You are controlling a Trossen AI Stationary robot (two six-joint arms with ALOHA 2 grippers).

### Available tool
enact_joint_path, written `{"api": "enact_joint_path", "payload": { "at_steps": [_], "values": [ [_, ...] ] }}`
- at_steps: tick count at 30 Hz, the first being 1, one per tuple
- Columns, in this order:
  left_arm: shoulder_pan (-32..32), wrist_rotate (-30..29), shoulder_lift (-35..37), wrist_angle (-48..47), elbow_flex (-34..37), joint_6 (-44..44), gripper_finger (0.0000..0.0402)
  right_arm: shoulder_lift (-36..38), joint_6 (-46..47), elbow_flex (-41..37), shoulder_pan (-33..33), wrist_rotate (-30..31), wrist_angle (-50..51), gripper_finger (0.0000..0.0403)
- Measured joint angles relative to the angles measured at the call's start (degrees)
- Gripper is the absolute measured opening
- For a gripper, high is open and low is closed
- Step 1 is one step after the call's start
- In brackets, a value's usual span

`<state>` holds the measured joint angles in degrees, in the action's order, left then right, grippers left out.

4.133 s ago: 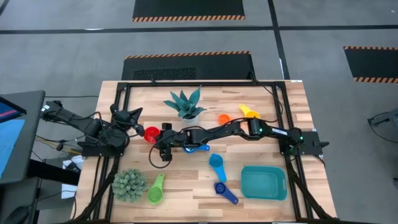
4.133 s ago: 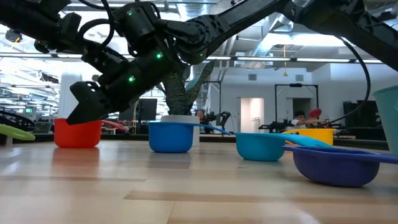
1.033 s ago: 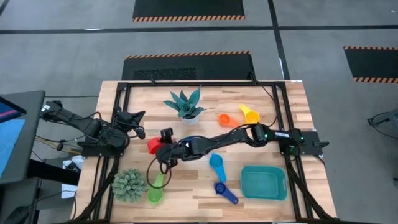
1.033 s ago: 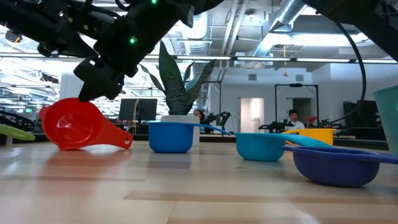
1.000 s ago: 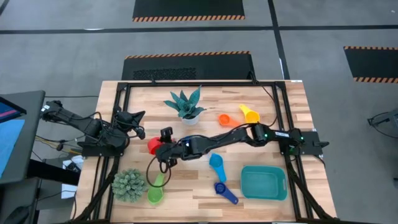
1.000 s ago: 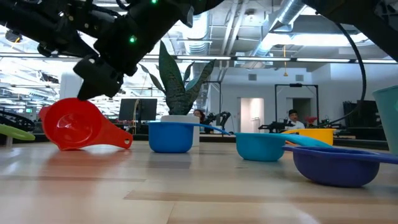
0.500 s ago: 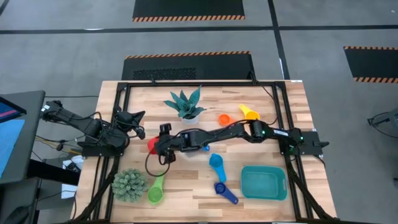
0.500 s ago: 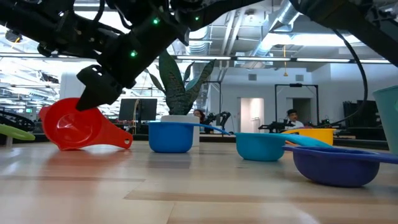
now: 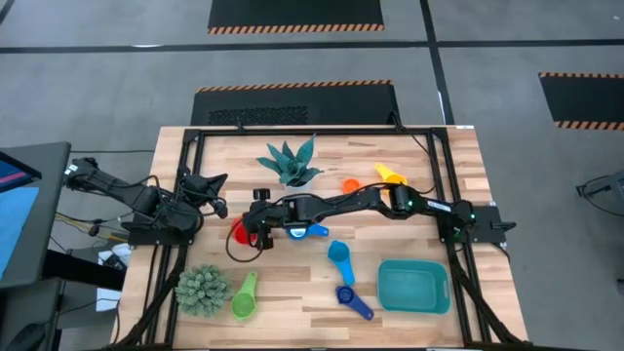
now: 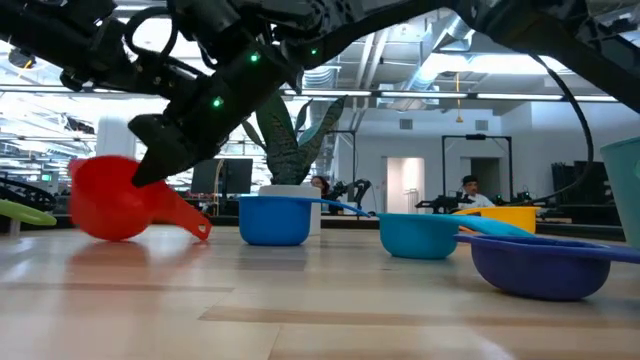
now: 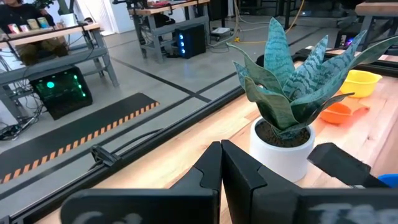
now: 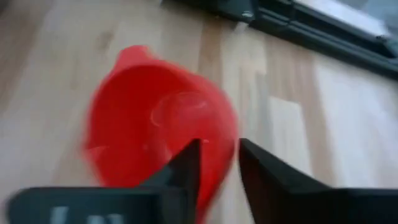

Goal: Nest measuring cups in basket
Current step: Move the orange measuring cup to the center right of the table

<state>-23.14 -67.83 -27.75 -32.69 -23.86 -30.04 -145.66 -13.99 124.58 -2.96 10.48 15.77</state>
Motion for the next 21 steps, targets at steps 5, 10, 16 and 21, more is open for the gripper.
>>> {"api": "enact_joint_path", "payload": {
  "at_steps": [5,10,16,21],
  "values": [
    [0.00,0.00,0.00,0.00,0.00,0.00,0.0000,0.00,0.45,0.02,-0.57,-0.19,1.71,0.0013],
    [-0.02,-0.01,0.00,0.00,0.00,0.00,0.0000,1.38,-0.71,0.02,-2.16,-0.70,6.50,0.0006],
    [-0.02,0.00,0.00,0.00,0.00,0.00,0.0000,4.42,-1.69,0.02,-4.11,-0.72,8.33,0.0005],
    [-0.01,0.00,0.00,0.00,0.00,0.01,0.0000,5.46,-2.51,0.02,-5.22,-0.93,8.97,0.0020]
  ]
}}
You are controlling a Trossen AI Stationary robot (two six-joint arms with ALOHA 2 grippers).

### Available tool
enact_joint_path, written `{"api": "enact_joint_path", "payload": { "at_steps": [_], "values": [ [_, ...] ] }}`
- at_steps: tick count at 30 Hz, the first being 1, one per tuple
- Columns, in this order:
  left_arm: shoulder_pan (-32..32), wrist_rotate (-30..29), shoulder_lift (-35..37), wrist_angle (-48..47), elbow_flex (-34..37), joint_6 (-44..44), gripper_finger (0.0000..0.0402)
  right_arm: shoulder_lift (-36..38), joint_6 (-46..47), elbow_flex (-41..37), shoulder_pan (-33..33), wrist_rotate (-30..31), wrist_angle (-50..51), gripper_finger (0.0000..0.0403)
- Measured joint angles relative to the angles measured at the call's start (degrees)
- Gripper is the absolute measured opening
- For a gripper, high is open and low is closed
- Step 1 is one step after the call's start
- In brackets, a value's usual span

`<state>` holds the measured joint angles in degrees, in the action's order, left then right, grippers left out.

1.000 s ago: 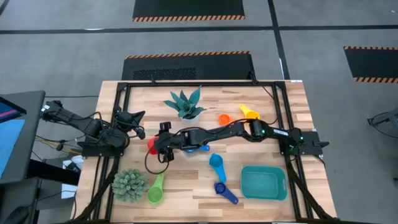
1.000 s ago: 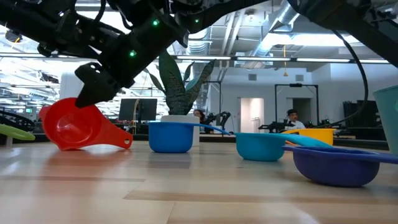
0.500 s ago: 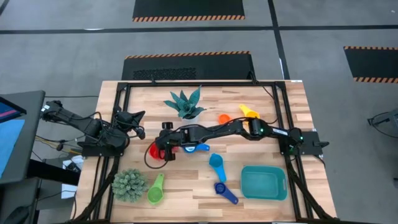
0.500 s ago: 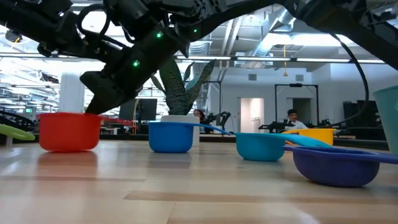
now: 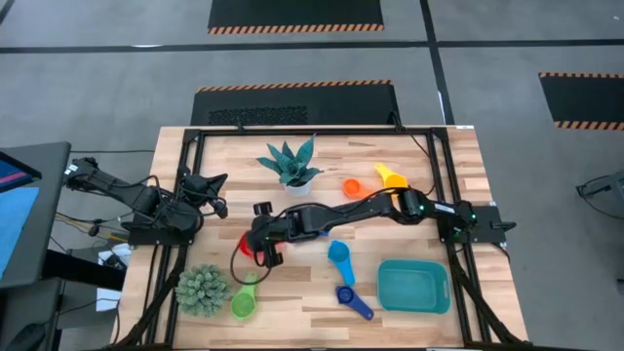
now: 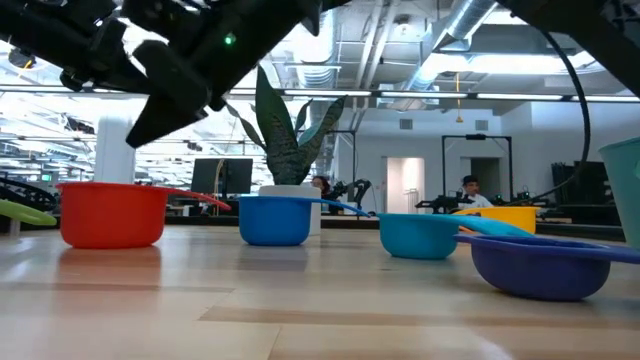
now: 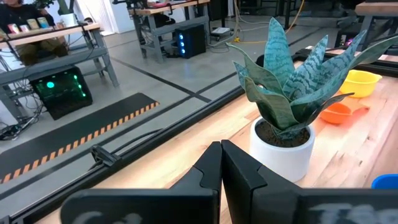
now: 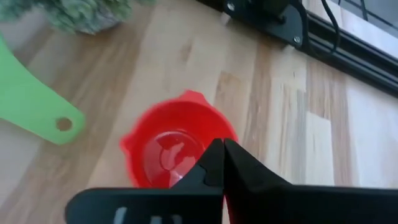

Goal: Nest measuring cups in basket
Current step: Move the orange measuring cup to the center right of the table

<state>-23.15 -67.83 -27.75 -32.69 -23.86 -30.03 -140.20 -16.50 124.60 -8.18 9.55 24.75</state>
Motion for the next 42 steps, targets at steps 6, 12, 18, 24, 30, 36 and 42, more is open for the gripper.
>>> {"api": "enact_joint_path", "payload": {
  "at_steps": [6,12,18,24,30,36,42],
  "values": [
    [-0.01,0.11,0.00,0.02,0.00,-0.01,0.0000,-1.42,-2.39,0.11,0.36,-4.84,-0.05,0.0059],
    [0.01,0.46,0.00,0.02,-0.02,-0.01,0.0000,-1.12,-6.38,0.02,0.39,-5.12,0.46,0.0112],
    [0.01,0.52,0.00,0.00,-0.02,0.00,0.0000,-0.52,-7.52,0.08,-0.14,-5.64,2.43,0.0196],
    [0.00,0.52,0.00,0.00,-0.02,0.01,0.0000,-0.64,-7.55,0.05,-0.94,-6.87,7.96,0.0260],
    [-0.01,0.52,0.00,0.00,-0.02,-0.34,0.0000,-0.74,-7.99,0.04,-1.73,-7.04,7.78,0.0265],
    [0.00,0.55,0.00,0.00,-0.02,-0.49,0.0000,-3.76,-7.97,0.13,-1.62,-8.24,3.84,0.0264],
    [0.00,0.57,-0.01,-0.30,-0.02,-0.52,0.0000,-4.64,-7.89,0.05,-1.94,-7.69,2.69,0.0256]
  ]
}}
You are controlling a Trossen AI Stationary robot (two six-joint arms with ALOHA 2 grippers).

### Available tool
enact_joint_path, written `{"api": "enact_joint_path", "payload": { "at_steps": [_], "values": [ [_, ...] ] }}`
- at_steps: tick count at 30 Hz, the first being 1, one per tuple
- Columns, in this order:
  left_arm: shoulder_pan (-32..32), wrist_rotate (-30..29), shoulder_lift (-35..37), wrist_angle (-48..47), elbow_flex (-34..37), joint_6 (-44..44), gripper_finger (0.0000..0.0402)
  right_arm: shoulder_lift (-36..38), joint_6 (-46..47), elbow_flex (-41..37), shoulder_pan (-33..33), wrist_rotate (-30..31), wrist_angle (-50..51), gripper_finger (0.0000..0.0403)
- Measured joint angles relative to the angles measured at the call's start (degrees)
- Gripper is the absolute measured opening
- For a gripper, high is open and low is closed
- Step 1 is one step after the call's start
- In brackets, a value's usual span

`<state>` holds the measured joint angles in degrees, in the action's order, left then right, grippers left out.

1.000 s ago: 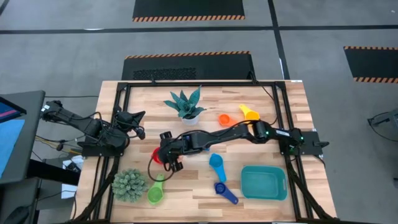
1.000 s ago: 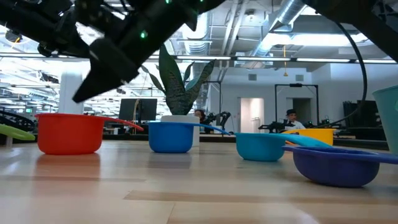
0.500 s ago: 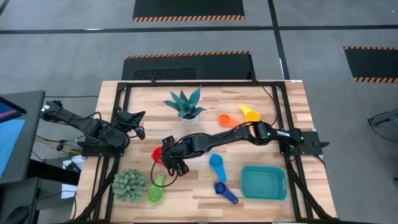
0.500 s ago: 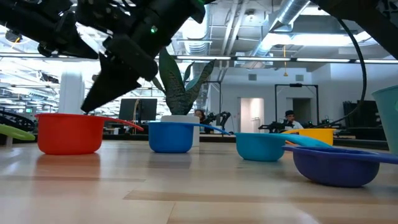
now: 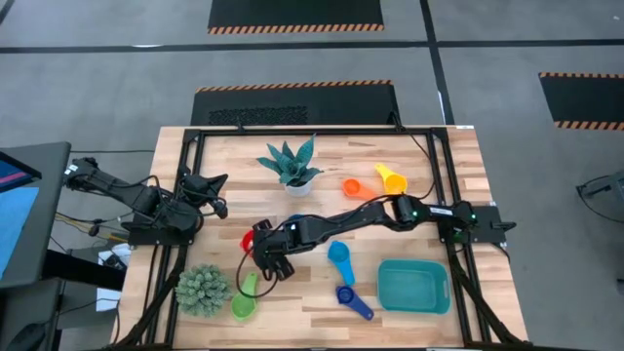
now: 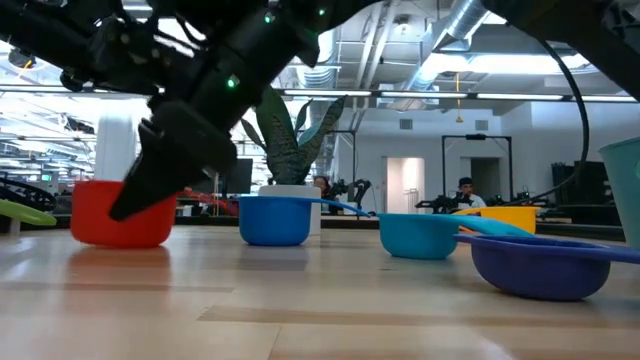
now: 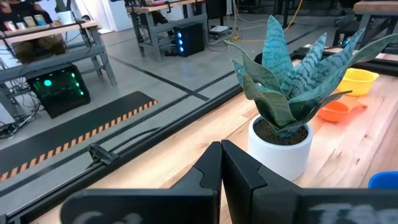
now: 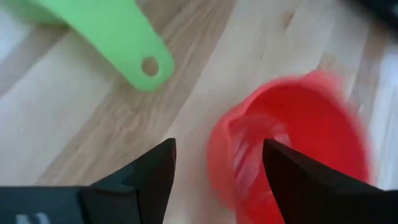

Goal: Nest measuring cups in basket
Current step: Move the orange measuring cup to the center right of the table

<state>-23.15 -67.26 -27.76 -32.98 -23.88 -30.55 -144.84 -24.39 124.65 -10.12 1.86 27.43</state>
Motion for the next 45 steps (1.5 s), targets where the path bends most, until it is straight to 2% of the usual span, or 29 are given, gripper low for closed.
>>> {"api": "enact_joint_path", "payload": {
  "at_steps": [4,11,12,22,25,27,29,32,37,40,41,43,45],
  "values": [
    [0.00,-0.02,0.01,-0.23,0.00,-0.02,0.0000,0.02,0.82,-0.01,-0.07,0.01,0.72,0.0203],
    [-0.01,0.00,0.01,-0.18,0.00,0.07,0.0000,0.02,3.74,0.00,-0.07,0.03,4.12,0.0028],
    [0.01,0.00,0.01,-0.18,0.00,0.07,0.0000,0.12,4.38,0.02,-0.08,0.03,4.16,0.0018],
    [0.01,-0.02,0.01,-0.21,0.00,0.42,0.0000,4.82,3.32,-0.03,-3.40,3.13,5.53,0.0009],
    [0.01,0.00,0.01,-0.23,0.00,0.39,0.0000,7.56,-0.31,-0.03,-4.01,8.97,5.95,0.0009],
    [-0.01,0.01,0.01,-0.25,0.00,0.29,0.0000,10.20,-3.47,-0.03,-4.28,16.08,7.53,0.0009],
    [0.00,0.05,0.01,-0.34,0.00,-0.44,0.0000,13.48,-4.39,-0.02,-4.33,23.81,11.83,0.0009],
    [0.01,1.74,0.01,-0.39,0.00,-0.81,0.0000,18.94,0.25,0.08,-3.70,28.75,22.94,0.0009],
    [0.00,2.54,0.01,-0.79,0.00,-1.16,0.0000,26.23,16.88,0.04,-2.86,29.28,47.49,0.0008],
    [0.01,2.51,0.00,-1.08,0.00,-1.70,0.0000,29.44,23.83,-0.01,-3.00,29.54,60.91,0.0008],
    [-0.01,2.44,0.01,-1.08,0.00,-1.68,0.0000,30.31,25.48,-0.04,-3.02,29.48,63.42,0.0008],
    [0.01,1.87,0.01,-1.06,0.00,-1.66,0.0000,33.17,26.42,-2.40,-3.01,28.88,61.81,0.0008],
    [0.01,1.14,0.01,-1.08,0.00,-1.66,0.0000,37.25,25.81,-6.54,-3.14,25.63,60.50,0.0008]
  ]
}}
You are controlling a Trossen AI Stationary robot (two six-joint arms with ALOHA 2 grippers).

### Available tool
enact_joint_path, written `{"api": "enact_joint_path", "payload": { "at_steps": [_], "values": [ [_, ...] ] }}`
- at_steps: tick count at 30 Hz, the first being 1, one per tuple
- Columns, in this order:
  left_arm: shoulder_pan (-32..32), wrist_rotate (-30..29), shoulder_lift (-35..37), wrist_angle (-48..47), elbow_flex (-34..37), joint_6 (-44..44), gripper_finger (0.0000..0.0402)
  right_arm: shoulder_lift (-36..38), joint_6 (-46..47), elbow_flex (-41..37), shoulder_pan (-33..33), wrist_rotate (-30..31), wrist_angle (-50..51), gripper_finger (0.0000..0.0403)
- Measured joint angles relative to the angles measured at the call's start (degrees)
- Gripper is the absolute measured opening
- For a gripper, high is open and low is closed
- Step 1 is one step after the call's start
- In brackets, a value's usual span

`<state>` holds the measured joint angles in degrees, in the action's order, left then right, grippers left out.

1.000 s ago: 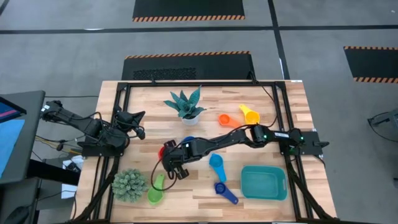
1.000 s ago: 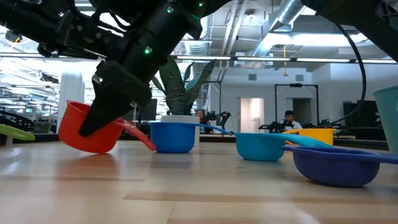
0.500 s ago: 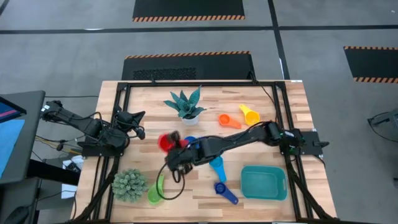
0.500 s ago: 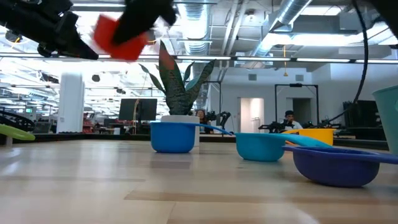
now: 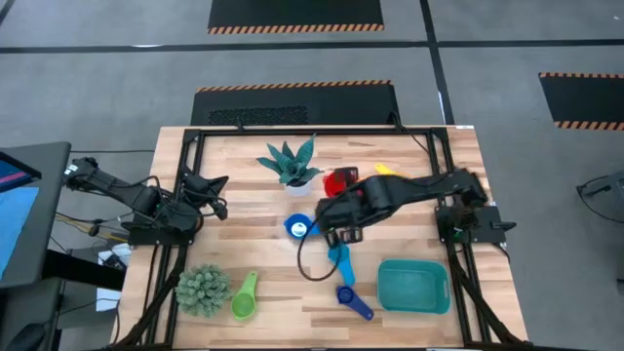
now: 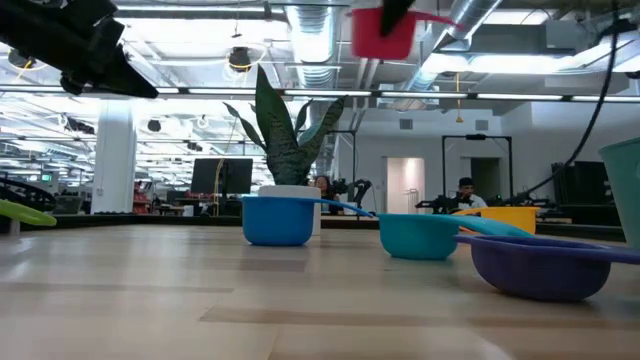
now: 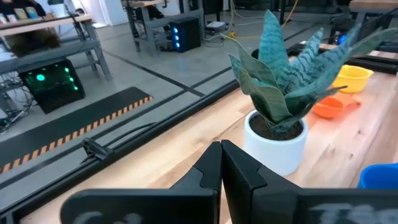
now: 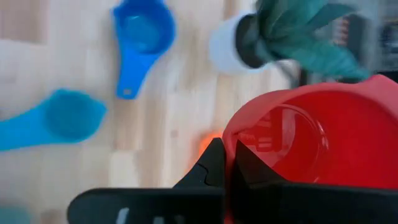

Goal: Nest measuring cups in basket
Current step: Move the orange measuring cup to the center right of the table

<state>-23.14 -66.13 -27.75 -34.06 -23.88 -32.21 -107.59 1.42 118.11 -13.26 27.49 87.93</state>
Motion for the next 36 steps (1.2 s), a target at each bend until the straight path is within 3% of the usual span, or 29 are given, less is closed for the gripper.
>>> {"api": "enact_joint_path", "payload": {
  "at_steps": [7,13,18,21,25,36],
  "values": [
    [0.00,-1.33,-0.02,0.10,0.00,1.00,0.0000,18.77,7.80,-28.47,-0.02,-0.89,-2.40,0.0008],
    [-0.01,-2.98,0.01,0.47,0.00,1.09,0.0000,38.22,15.05,-56.18,-0.26,-5.23,-20.91,0.0008],
    [0.00,-4.24,0.00,0.55,0.00,2.27,0.0000,47.45,16.51,-72.69,0.27,-6.57,-34.64,0.0008],
    [0.00,-4.43,0.00,0.61,0.00,2.45,0.0000,48.39,12.78,-80.23,1.23,-8.05,-45.23,0.0008],
    [0.00,-4.36,0.01,0.79,0.00,1.62,0.0000,45.09,6.14,-85.79,3.40,-16.50,-60.87,0.0008],
    [0.00,-4.31,0.00,0.81,0.00,4.80,0.0000,31.07,0.90,-84.24,3.89,-31.79,-70.46,0.0022]
  ]
}}
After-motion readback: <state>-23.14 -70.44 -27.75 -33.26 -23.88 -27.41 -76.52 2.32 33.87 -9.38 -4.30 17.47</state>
